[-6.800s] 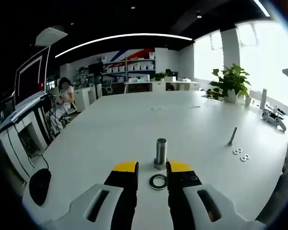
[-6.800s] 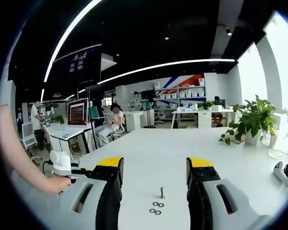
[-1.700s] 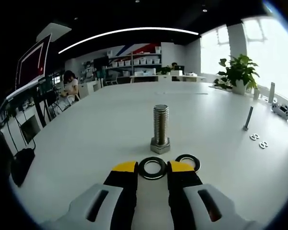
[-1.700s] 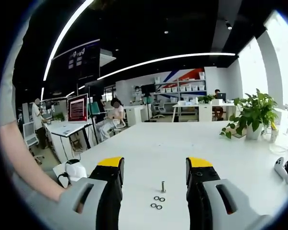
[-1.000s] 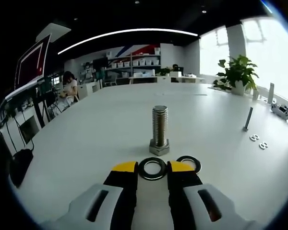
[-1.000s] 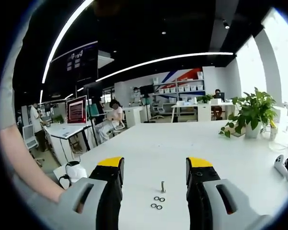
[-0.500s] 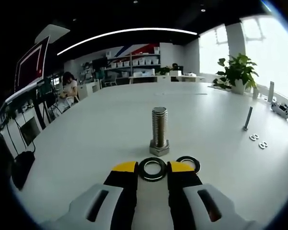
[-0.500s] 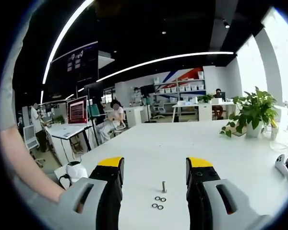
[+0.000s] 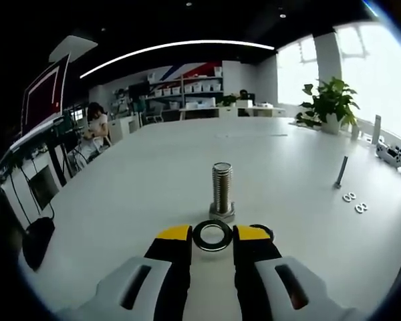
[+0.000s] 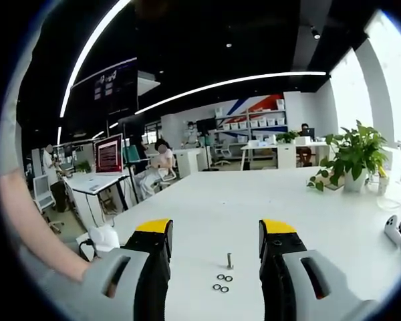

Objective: Place the washer onto the threaded stud by aligning its center hole with the stud, sliding it down to the base, and recovering from edge contact or off-axis alignment until the washer reaches the visible bottom stop.

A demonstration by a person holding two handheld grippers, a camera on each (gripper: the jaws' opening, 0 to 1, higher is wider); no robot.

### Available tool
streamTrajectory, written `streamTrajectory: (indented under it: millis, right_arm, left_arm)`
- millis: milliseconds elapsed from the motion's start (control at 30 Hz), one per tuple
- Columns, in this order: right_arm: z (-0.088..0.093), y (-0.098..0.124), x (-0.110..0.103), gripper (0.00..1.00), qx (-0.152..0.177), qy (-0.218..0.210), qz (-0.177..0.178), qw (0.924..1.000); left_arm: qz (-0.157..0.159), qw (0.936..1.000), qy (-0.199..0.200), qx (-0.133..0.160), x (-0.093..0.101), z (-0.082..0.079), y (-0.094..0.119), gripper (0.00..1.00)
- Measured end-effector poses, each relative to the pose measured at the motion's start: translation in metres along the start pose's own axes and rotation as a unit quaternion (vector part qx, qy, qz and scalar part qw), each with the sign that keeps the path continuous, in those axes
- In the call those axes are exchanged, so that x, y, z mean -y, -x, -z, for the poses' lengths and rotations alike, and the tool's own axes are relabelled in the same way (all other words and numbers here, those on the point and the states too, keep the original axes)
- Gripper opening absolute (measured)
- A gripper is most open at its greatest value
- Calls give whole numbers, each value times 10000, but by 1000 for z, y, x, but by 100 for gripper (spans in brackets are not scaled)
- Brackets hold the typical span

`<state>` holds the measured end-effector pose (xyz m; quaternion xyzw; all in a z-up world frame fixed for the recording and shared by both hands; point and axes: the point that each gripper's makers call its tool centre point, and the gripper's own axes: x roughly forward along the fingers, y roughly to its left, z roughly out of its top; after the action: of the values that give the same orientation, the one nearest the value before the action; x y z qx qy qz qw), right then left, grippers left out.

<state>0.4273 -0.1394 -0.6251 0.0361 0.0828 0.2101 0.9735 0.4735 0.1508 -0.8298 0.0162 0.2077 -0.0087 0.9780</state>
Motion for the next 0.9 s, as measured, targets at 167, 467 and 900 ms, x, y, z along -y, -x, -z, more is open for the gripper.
streamTrajectory:
  millis: [167,467,900]
  right_arm:
    - [0,0,0,55,7,19,-6,10000]
    - [-1,-1,-2,55,-3,41,-39,10000]
    - [-2,-1,-3,55,33,20,-54,10000]
  left_arm:
    - [34,10000,-18,44,1,-10,4,22]
    - [106,9997,-99,171,4,-31,10,22]
    - [202,9989,-185,378,7,-63,10,22]
